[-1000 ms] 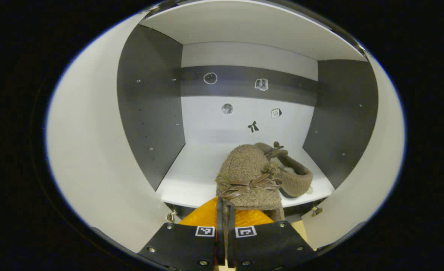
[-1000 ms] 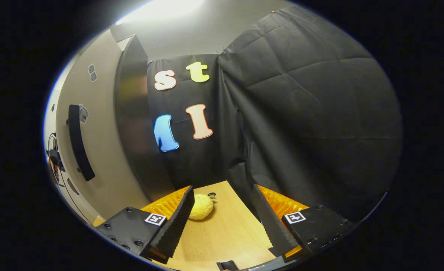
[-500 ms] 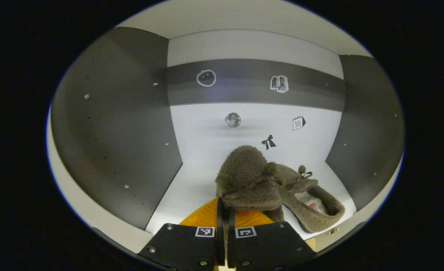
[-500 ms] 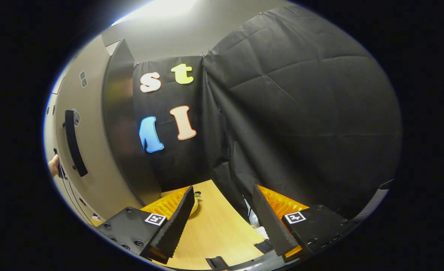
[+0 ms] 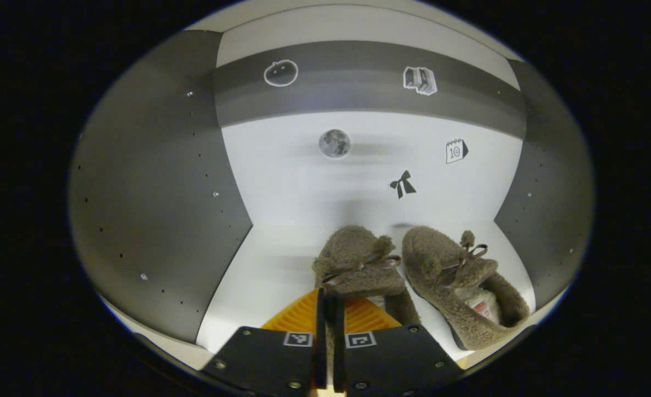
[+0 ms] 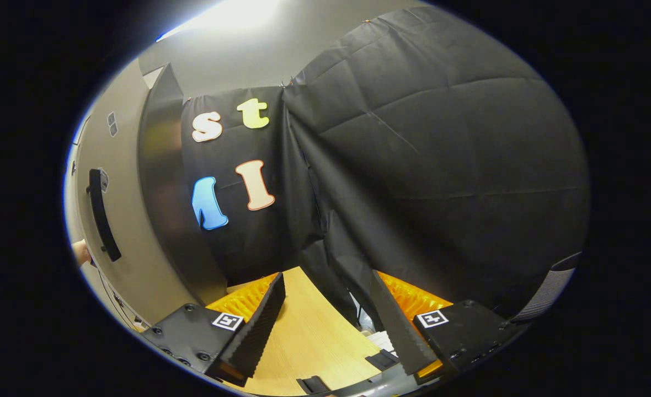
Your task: Grab one shoe with the right hand and put it into the shoe cabinet, grab the other shoe with the left hand and put it into the shoe cabinet; then close the right door with the right hand and the left door with the left hand.
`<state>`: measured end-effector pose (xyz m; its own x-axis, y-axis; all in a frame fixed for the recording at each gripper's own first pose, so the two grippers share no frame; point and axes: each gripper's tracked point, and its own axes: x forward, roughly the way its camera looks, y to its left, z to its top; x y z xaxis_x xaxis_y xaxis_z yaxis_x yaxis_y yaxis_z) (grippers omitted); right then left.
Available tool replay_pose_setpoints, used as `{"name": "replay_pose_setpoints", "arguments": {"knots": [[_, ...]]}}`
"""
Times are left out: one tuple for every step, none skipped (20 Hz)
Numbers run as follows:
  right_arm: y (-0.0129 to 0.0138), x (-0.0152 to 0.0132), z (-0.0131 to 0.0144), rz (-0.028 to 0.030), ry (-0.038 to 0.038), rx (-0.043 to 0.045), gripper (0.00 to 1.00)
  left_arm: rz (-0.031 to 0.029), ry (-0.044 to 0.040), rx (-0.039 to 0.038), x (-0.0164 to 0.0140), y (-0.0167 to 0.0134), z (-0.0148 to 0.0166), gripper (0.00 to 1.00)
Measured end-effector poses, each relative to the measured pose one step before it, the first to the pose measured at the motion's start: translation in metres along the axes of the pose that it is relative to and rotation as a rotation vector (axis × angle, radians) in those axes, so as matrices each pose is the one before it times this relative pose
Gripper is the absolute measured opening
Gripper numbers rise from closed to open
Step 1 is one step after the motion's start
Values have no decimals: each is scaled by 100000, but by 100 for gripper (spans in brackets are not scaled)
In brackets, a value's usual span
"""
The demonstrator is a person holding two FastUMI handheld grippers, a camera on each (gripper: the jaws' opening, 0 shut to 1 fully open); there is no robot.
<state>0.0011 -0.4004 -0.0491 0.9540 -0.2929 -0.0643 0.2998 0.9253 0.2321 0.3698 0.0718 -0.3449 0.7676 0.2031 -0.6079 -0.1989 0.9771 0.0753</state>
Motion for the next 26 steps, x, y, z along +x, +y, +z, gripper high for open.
{"name": "replay_pose_setpoints", "arguments": {"knots": [[250,174,-14,822,307,321,98,-705,-641,-258,-75,-64,168,10],[301,196,32,1026,256,-23,98,-730,-932,-434,-518,-11,252,9],[246,206,42,801,45,-382,98,-739,143,-157,-586,90,-136,14],[328,208,-49,972,11,-410,98,-883,-484,927,-758,13,49,14],[541,133,51,1324,38,-217,98,-1298,-1821,1618,-701,-69,314,43],[607,303,29,1561,426,-28,98,2006,-1374,1915,-919,545,209,71],[592,203,-82,1691,511,-64,98,1364,-1973,1494,-1513,445,364,100],[627,256,-37,1716,398,-202,98,506,-2618,934,-1364,252,621,100],[696,302,27,1878,434,-287,98,656,-2979,624,-1400,205,580,100],[816,288,39,2172,271,-514,98,686,-3497,617,-1706,139,769,95],[753,302,173,1944,106,-777,92,672,-4147,757,-1797,114,918,95],[710,283,60,1788,120,-847,92,173,-4973,881,-1817,-79,1247,95],[752,367,117,1922,152,-684,92,-3,-4715,945,-2024,-110,1150,95],[885,272,230,1966,114,-582,92,167,-3947,349,-1809,-69,949,95],[697,366,263,1776,-32,-846,92,-211,-3703,-194,-1843,-119,789,100],[626,252,321,1609,-183,-893,92,-462,-3028,-306,-1602,-195,692,100],[537,331,433,1650,-269,-716,92,-451,-3113,-699,-1923,-88,642,100],[597,268,564,1557,-477,-457,92,181,-2861,-1073,-1806,-3,610,100],[476,219,602,1426,-540,-527,92,654,-3412,-1902,-1775,220,559,100],[483,263,570,1235,-758,-705,92,825,-3742,-2445,-1727,197,622,100],[296,307,658,981,-675,-886,92,616,-4125,-2411,-1650,246,512,100],[334,132,556,842,-643,-900,92,862,-3476,-1906,-1657,312,541,100],[308,223,566,825,-469,-794,92,1520,-3017,-1335,-1157,709,198,100],[426,333,454,904,-645,-575,92,1588,-2123,-666,-1028,551,125,100],[387,212,562,1090,-545,-343,92,1874,-1753,-455,-926,438,-65,100],[506,259,491,1120,-433,-307,98,1451,-1300,-411,-971,224,21,100]]}}
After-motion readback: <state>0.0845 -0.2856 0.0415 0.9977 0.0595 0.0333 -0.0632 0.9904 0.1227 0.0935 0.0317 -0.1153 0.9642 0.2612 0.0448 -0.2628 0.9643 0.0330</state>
